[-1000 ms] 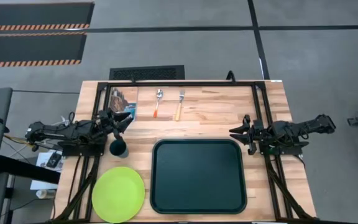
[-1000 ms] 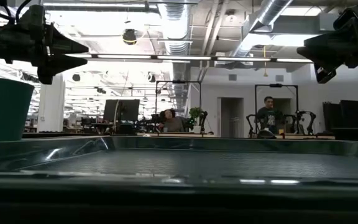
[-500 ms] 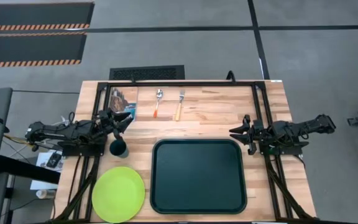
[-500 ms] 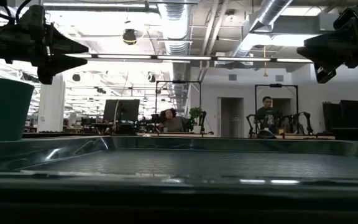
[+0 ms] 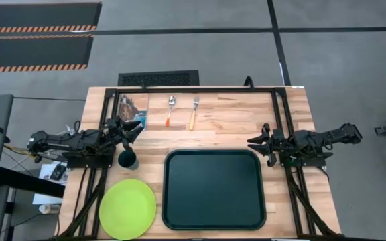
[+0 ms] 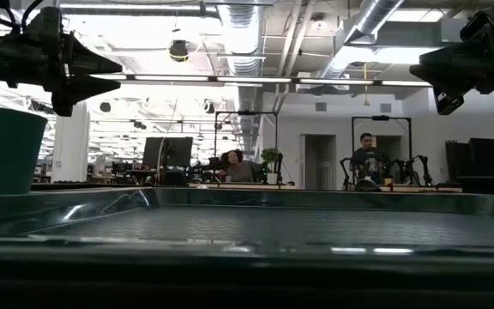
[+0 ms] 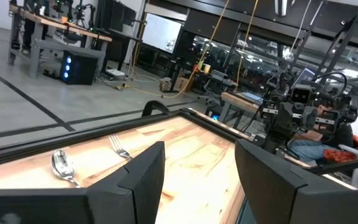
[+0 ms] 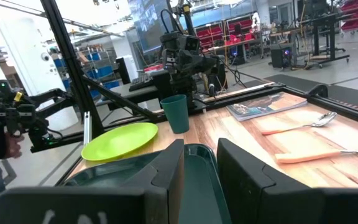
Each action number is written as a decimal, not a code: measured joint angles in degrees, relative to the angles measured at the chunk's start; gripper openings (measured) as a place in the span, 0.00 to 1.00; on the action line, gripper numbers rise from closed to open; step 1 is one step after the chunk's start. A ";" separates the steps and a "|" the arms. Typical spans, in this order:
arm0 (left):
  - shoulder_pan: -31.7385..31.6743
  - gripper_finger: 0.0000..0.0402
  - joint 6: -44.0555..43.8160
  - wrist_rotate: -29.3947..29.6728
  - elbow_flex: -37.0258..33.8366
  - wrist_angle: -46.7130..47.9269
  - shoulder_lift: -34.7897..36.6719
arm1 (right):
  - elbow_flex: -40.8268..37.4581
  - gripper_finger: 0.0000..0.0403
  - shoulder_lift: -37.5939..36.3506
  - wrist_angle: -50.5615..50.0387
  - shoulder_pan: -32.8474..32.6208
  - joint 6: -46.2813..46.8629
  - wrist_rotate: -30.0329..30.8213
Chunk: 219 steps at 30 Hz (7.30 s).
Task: Pick and place plate/cup/fork/spoon on tray
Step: Put the dark blue cup on the top left of the black tray
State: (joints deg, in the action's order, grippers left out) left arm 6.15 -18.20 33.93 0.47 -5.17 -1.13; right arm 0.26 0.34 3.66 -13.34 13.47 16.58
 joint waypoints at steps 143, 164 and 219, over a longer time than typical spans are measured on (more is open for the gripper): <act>2.35 0.46 -9.96 -31.06 39.99 75.07 -49.99 | 7.56 0.59 0.09 -6.75 0.00 10.54 13.29; 2.03 0.00 -25.76 -27.59 41.27 73.35 -51.56 | 7.56 0.59 0.09 -9.64 0.00 10.54 13.46; -5.25 0.00 -1.79 -30.72 89.33 65.51 -102.83 | 7.56 0.59 0.07 -12.37 0.00 11.65 13.51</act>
State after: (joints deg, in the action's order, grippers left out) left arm 0.91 -19.99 3.21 89.80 60.34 -103.96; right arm 7.81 0.40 -8.71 -13.34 25.12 30.09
